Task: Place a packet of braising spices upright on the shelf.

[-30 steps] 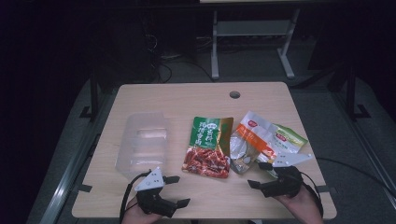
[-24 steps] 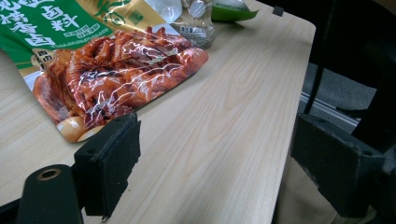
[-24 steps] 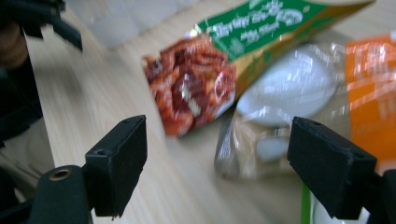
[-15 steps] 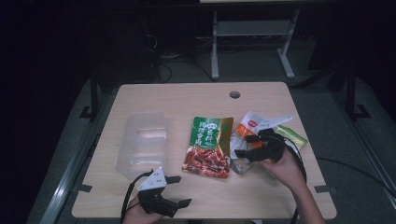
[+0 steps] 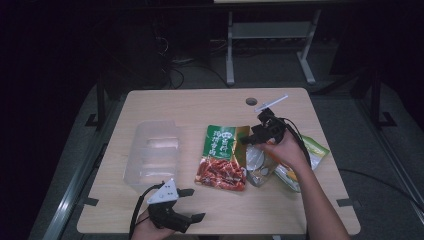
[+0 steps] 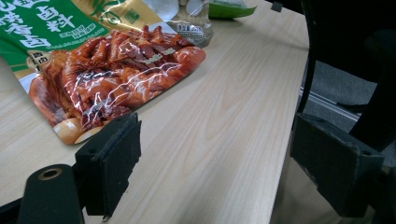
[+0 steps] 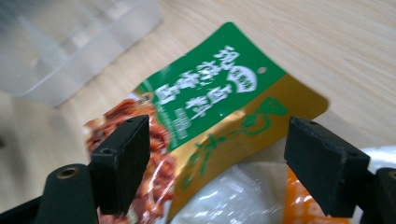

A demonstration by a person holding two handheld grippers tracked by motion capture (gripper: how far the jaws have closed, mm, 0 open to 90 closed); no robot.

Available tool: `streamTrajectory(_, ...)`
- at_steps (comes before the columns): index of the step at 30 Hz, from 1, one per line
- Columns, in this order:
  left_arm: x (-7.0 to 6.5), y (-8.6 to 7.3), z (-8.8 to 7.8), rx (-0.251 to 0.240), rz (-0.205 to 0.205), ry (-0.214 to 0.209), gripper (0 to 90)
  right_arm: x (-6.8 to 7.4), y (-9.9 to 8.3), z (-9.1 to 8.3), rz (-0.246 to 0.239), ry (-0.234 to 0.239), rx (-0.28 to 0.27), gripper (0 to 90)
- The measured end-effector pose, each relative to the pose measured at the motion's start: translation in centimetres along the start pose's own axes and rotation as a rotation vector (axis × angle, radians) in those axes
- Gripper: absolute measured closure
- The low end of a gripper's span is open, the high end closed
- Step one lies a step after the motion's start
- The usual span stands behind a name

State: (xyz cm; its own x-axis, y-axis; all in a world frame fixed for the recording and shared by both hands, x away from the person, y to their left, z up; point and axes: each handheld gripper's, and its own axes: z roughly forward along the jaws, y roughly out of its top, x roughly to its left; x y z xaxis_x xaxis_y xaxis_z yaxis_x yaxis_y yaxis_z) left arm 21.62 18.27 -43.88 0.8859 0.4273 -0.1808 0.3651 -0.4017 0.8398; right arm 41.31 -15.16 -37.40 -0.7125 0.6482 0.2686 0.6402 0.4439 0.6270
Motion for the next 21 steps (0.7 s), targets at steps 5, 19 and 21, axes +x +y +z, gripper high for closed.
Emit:
streamTrajectory(5, 0.0, 0.1, -0.1, 0.003, -0.005, -0.004, 16.1, -2.0, 0.7, 1.2, 0.064, -0.027, 0.014, 22.4)
streamTrajectory(19, -0.1, 0.2, 0.2, 0.011, 0.013, 0.004, 16.1, -4.0, 0.9, 4.6, 0.171, -0.056, 0.106, 34.0)
streamTrajectory(21, -0.1, 0.2, 0.2, 0.013, 0.016, 0.004, 16.1, -4.1, 0.9, 5.0, 0.178, -0.043, 0.109, 35.0)
